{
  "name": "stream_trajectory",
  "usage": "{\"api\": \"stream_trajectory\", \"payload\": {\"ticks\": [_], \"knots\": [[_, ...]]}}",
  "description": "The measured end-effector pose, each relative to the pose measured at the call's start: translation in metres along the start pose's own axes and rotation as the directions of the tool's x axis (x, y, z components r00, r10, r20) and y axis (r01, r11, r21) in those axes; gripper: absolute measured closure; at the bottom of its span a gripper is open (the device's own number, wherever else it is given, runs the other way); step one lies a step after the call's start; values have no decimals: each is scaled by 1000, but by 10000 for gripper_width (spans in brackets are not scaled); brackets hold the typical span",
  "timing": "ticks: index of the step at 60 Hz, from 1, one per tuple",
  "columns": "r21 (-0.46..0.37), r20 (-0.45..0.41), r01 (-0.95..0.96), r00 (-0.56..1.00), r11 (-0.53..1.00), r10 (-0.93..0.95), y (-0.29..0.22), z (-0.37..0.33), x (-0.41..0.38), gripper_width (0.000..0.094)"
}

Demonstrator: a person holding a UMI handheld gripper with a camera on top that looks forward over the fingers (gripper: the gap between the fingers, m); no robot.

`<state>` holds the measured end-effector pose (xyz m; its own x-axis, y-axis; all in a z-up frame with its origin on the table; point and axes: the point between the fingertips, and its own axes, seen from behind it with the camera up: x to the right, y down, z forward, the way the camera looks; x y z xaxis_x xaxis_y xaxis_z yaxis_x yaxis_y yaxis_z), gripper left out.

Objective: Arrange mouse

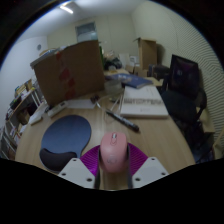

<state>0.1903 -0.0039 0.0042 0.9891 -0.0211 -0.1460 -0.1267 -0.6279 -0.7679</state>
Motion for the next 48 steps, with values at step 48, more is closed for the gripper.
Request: {"api": "stream_trajectory", "payload": {"ticks": [48], "knots": [[-43,32,161,987,986,-160,0,76,-194,546]]}}
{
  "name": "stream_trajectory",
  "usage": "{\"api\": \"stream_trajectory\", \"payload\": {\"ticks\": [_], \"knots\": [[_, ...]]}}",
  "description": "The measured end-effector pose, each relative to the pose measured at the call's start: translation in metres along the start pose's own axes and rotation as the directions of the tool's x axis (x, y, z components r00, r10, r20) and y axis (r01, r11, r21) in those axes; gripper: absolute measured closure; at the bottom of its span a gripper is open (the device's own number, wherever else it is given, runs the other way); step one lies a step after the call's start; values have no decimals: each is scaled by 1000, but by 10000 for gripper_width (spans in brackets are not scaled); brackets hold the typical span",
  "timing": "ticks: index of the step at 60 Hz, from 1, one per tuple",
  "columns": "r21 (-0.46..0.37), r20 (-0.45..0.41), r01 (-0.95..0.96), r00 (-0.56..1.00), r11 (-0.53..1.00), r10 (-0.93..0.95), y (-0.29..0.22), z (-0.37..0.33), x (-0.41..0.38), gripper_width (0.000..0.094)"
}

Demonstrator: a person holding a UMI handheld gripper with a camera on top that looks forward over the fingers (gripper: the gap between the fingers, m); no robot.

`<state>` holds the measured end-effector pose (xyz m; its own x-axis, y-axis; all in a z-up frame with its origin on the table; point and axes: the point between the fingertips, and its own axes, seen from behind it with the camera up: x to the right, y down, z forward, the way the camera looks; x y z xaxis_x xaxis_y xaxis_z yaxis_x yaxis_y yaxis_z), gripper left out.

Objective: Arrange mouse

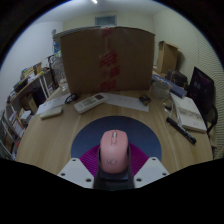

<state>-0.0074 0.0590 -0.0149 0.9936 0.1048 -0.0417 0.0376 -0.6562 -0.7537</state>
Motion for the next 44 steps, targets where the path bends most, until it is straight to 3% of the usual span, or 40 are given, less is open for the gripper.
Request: {"api": "stream_trajectory", "payload": {"ticks": [1,2,3,5,7,13,16,22,30,44], "knots": [[-1,0,-2,1000,1000,2,-1,0,0,540],[-6,1,-5,1000,1000,5,-1,0,0,443],[-13,4,-6,1000,1000,6,0,1,-1,478],[-23,11,-4,1000,1000,4,0,2,-1,389],[-39,19,5,1000,999,-4,-1,2,-2,395],[-112,62,11,998,994,-4,7,-15,-12,42],[-90,69,10,998,996,-4,1,-34,-13,108],[-34,79,-30,996,999,33,-12,-90,-13,102],[-18,109,-110,988,994,111,-3,-174,-9,98],[25,-32,-173,984,985,174,40,-290,64,102]]}}
